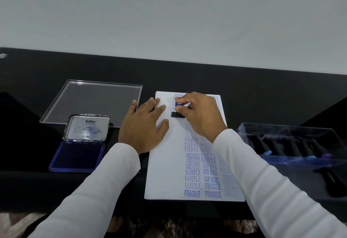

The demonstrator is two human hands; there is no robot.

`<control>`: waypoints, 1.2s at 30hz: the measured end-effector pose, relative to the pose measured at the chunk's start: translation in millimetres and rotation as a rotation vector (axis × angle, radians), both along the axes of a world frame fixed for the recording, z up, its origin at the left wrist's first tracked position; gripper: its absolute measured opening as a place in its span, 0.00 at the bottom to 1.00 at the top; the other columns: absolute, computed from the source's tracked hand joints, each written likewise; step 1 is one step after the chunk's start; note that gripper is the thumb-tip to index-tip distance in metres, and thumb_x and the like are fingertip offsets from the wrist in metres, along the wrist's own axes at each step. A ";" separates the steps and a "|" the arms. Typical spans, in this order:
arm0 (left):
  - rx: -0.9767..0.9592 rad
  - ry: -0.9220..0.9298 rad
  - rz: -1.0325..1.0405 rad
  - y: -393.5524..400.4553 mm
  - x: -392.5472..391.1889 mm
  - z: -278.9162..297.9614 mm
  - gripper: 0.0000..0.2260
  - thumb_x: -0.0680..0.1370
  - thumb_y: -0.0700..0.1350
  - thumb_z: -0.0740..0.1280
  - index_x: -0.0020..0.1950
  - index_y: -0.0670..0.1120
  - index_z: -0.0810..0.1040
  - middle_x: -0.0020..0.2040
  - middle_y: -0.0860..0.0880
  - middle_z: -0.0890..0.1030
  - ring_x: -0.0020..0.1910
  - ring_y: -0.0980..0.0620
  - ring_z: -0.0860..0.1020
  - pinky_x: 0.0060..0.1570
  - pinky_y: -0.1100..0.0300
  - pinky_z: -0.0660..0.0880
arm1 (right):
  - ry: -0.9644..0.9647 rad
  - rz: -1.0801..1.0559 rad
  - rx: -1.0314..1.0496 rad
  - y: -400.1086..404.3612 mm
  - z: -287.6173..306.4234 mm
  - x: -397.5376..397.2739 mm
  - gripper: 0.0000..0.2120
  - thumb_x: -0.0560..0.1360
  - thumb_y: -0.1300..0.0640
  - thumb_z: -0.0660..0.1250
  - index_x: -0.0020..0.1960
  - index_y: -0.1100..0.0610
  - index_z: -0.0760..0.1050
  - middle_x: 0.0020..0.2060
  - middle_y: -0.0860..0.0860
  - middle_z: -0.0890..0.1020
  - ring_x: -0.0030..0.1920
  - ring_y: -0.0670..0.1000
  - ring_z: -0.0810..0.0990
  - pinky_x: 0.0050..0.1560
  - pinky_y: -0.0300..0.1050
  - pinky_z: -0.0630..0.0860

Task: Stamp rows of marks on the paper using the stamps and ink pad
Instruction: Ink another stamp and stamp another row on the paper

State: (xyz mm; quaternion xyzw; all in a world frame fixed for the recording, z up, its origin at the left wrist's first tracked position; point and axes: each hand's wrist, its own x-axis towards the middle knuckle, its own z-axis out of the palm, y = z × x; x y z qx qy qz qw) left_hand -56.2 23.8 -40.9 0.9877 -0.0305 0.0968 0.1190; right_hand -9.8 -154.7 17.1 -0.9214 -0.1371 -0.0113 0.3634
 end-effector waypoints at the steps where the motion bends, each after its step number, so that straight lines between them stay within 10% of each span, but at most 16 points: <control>1: 0.000 0.002 -0.001 -0.2 0.0 -0.1 0.28 0.79 0.63 0.53 0.74 0.52 0.73 0.77 0.51 0.69 0.76 0.49 0.66 0.78 0.42 0.52 | 0.000 0.002 0.001 -0.2 0.2 -0.2 0.12 0.76 0.51 0.72 0.59 0.50 0.82 0.58 0.46 0.82 0.50 0.46 0.80 0.58 0.39 0.76; 36: 0.000 -0.013 0.003 0.6 0.3 -1.7 0.27 0.79 0.63 0.54 0.73 0.52 0.74 0.76 0.51 0.70 0.75 0.48 0.68 0.78 0.40 0.55 | 0.006 -0.002 -0.014 2.8 3.8 -0.9 0.11 0.76 0.52 0.72 0.57 0.52 0.83 0.56 0.47 0.83 0.47 0.45 0.80 0.56 0.37 0.76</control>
